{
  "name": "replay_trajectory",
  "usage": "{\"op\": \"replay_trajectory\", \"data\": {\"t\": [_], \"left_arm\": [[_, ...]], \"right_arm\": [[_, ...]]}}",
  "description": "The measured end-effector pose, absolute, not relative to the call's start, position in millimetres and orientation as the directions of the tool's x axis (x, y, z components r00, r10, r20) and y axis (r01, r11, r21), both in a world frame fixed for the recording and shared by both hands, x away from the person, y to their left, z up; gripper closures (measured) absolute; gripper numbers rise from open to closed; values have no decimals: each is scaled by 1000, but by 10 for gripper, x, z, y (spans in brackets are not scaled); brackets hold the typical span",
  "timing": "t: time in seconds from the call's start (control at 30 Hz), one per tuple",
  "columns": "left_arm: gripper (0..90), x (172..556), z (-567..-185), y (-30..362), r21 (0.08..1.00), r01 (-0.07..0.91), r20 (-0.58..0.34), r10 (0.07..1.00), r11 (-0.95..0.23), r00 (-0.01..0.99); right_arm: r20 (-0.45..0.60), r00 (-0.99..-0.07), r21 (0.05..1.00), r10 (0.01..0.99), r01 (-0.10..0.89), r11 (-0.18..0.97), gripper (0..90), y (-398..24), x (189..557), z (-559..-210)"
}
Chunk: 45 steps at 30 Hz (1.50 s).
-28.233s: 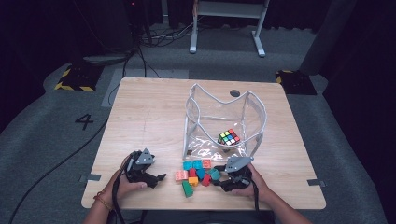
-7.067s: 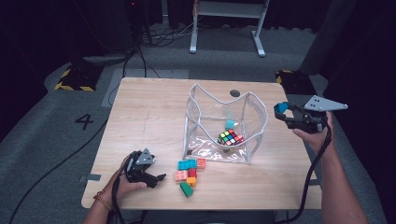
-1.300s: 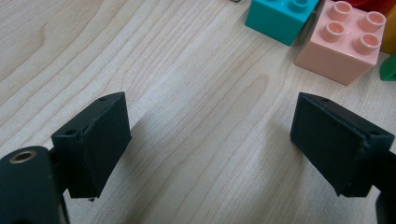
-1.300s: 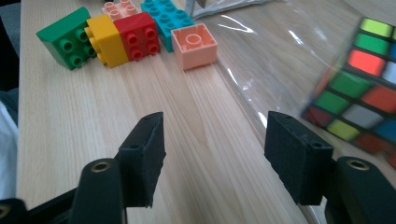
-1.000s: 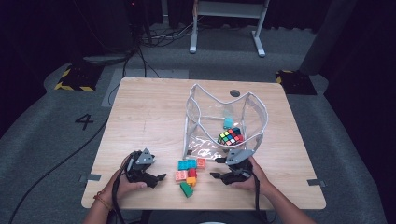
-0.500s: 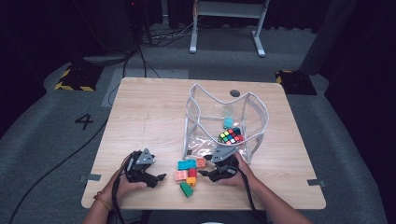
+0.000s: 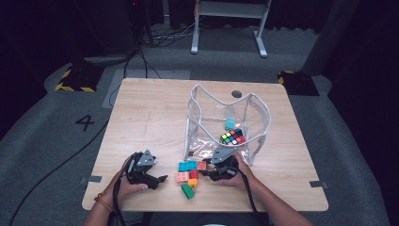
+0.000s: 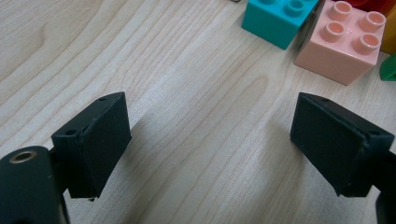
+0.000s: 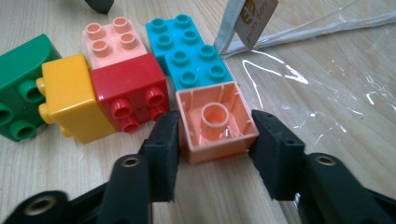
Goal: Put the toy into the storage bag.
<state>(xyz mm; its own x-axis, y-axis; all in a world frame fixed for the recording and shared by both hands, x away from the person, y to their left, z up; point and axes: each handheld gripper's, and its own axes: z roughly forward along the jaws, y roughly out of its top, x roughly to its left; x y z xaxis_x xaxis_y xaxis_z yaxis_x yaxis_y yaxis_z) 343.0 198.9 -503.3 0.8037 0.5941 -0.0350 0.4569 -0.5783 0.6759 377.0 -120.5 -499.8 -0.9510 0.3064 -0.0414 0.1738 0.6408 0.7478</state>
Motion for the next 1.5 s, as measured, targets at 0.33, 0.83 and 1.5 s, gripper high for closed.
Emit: {"op": "replay_trajectory", "data": {"t": [0.33, 0.83, 1.5], "left_arm": [[123, 3430, -5032, 1989, 676, 457, -34, 595, -578, 803], [123, 3430, -5032, 1989, 676, 457, -34, 594, -578, 803], [123, 3430, -5033, 1988, 676, 457, -36, 594, -578, 804]], "right_arm": [[-37, -952, 751, 302, 173, 638, 592, -1322, 3727, -4938], [-54, -945, 771, 321, 165, 616, 592, -1812, 3645, -4806], [-69, -901, 778, 429, 221, 588, 592, -2605, 3566, -4748]]}}
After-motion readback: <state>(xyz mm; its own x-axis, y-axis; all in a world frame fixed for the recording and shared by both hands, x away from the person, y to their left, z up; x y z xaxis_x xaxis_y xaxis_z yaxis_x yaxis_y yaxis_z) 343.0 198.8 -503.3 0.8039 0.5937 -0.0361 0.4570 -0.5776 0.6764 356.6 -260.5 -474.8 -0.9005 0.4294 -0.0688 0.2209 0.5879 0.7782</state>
